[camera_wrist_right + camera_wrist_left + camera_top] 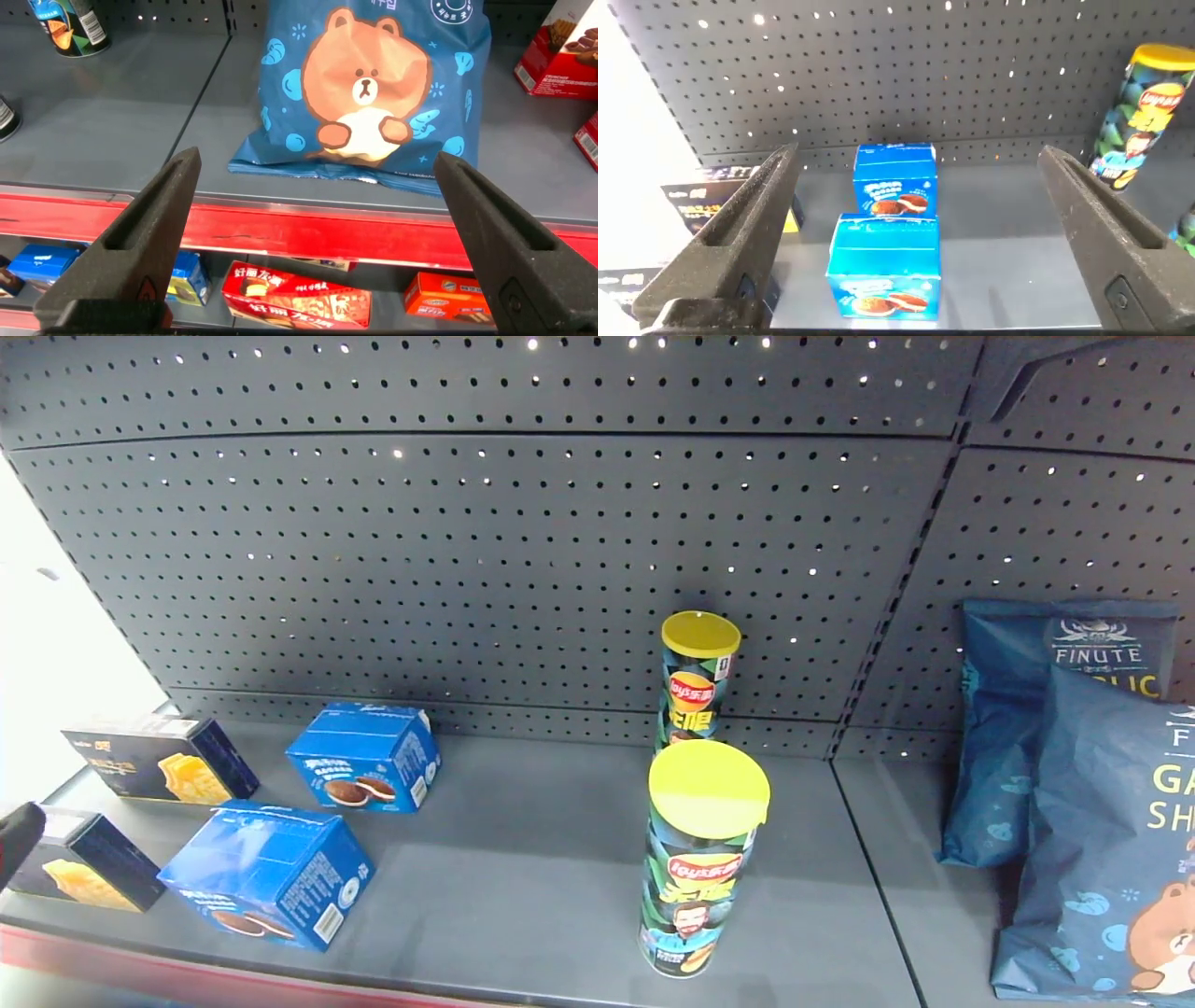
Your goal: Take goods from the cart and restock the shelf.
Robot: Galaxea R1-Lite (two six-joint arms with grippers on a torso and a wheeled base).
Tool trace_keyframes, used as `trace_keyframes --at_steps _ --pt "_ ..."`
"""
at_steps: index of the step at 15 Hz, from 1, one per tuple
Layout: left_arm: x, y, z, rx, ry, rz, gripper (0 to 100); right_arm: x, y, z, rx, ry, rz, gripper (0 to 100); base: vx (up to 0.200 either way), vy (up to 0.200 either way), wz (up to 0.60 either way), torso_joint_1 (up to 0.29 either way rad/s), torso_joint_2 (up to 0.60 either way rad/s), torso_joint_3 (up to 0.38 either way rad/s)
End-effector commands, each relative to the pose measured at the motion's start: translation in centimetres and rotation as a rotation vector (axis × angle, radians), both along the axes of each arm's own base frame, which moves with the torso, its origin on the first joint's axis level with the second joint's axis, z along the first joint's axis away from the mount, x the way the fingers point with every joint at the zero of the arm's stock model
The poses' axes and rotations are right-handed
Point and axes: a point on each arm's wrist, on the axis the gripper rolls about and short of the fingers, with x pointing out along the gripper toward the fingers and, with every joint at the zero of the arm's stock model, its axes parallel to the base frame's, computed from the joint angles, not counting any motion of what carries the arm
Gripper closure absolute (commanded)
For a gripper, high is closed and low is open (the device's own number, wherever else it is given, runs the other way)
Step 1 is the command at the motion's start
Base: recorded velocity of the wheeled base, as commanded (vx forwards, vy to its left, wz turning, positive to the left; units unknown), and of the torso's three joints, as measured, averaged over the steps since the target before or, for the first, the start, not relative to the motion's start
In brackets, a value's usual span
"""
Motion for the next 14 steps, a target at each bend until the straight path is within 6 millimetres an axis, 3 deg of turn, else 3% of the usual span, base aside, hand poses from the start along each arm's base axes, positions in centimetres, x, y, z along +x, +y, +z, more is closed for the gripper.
trace_keyframes --at_steps 1,6,14 --pt "-1.6 0.5 -0.6 -0.034 -0.055 0.002 0 0.0 0.0 0.0 -0.001 0.001 0.000 0 0.000 0.000 0.00 0.000 0.00 0.000" --pt "-3.5 1.1 -5.6 -0.061 -0.052 0.080 0 0.0 0.0 0.0 -0.001 0.001 0.000 0 0.000 0.000 0.00 0.000 0.00 0.000" --pt "-4.0 1.2 -10.6 -0.114 0.032 0.162 0 0.0 0.0 0.0 0.001 0.001 0.000 0 0.000 0.000 0.00 0.000 0.00 0.000"
